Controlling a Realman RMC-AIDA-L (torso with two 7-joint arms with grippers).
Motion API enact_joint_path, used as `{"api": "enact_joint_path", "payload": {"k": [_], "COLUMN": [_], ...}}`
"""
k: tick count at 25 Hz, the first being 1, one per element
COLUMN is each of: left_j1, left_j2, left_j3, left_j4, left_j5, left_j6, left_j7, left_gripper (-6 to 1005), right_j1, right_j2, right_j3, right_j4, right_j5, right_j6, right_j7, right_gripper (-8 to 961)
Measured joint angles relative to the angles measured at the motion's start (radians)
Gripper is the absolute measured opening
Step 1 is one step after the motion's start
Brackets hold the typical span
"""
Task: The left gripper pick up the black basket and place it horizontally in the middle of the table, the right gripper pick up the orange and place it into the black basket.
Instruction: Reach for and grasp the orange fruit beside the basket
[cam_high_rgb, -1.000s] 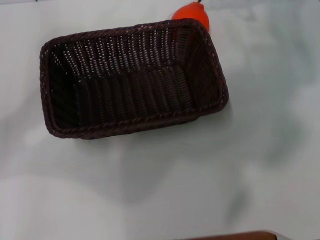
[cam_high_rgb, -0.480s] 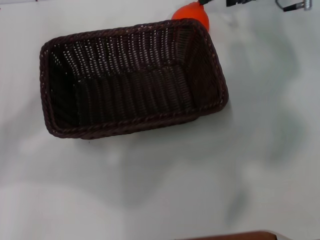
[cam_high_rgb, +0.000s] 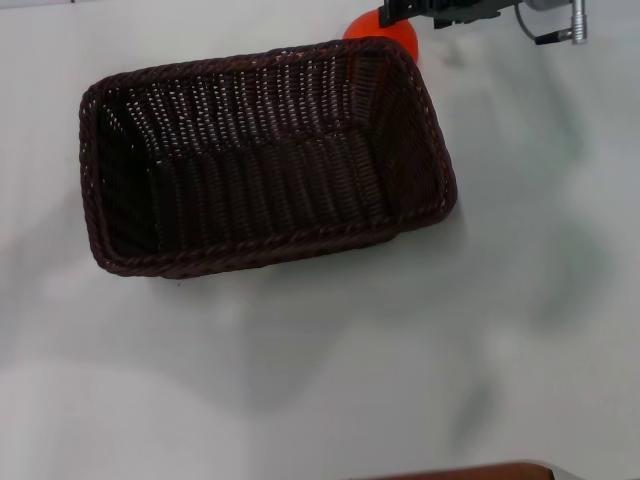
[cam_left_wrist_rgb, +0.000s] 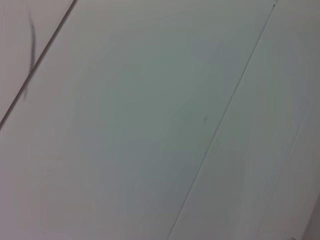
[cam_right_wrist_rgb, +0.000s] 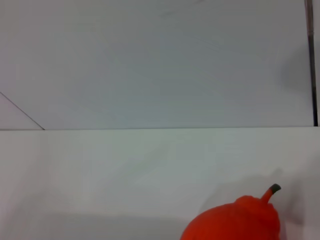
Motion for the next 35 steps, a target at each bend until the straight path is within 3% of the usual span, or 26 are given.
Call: {"api": "enact_joint_path", "payload": {"k": [29,35], "left_j1": [-0.015,-0.024], "left_j2": [-0.002,-0.002], "left_j3": [0.006,0.006], "left_j4": [0.030,0.033], "left_j5": [-0.010,-0.010], "left_j6": [-0.008,-0.008], "left_j7": [0.006,0.006], "left_gripper": [900,900], "right_j1": [0.066,0.066], "right_j2": [0.036,0.038], "right_j3": [-0.085,-0.088], "right_j4": [-0.111,-0.121], "right_j5": [0.000,0.000], "right_j6": [-0.179,-0.195], "right_j7": [0.013,0.013], "right_gripper": [911,854]}}
